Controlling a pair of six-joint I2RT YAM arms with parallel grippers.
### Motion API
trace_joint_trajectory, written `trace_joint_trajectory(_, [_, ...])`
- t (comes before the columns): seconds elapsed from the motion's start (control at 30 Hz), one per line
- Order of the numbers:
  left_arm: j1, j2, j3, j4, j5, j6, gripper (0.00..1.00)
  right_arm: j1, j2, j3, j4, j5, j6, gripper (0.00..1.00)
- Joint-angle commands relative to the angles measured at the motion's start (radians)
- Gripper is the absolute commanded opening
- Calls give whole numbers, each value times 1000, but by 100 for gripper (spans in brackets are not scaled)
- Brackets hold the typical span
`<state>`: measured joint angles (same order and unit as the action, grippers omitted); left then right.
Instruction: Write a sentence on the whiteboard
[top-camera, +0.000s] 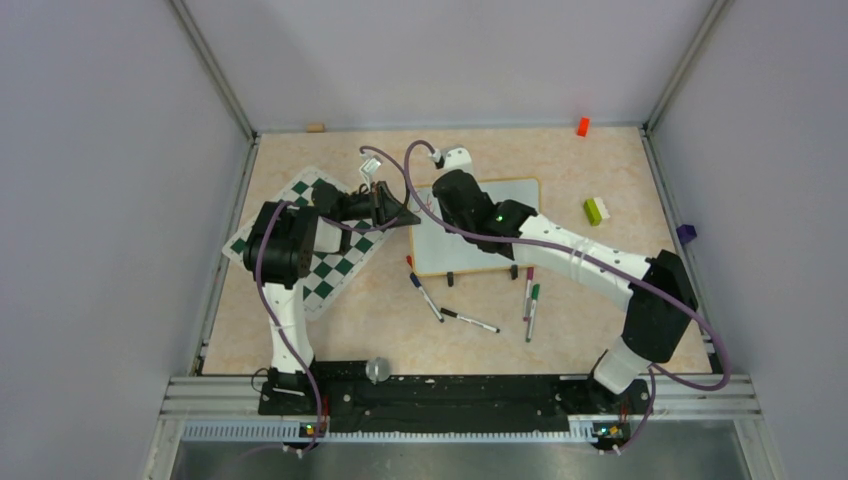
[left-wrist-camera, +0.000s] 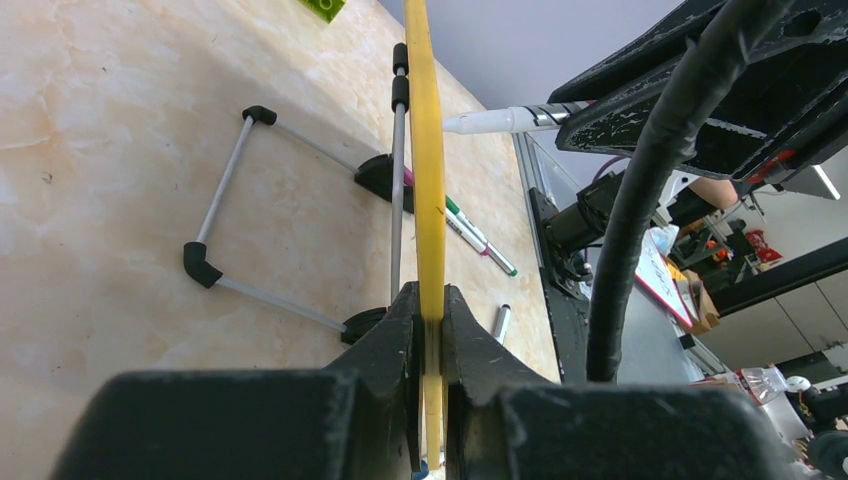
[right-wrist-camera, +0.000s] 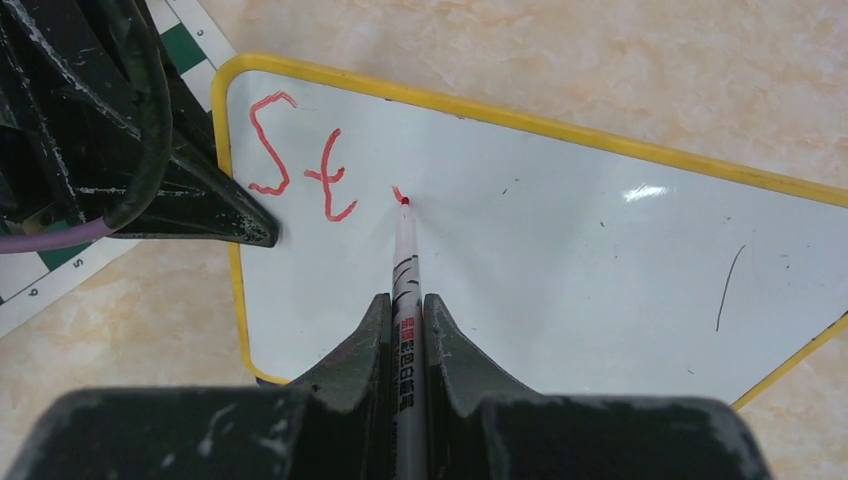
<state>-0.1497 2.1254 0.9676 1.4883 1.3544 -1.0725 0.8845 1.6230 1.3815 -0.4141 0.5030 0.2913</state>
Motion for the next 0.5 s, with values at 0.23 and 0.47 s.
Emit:
trace_joint_trajectory(0.23, [-4, -39, 2, 132, 2, 0, 0, -41, -14, 19, -8, 44, 0, 0])
trace_joint_trajectory(0.47, [-8, -39, 6, 132, 7, -1, 0, -41, 14, 56, -8, 18, -3, 0])
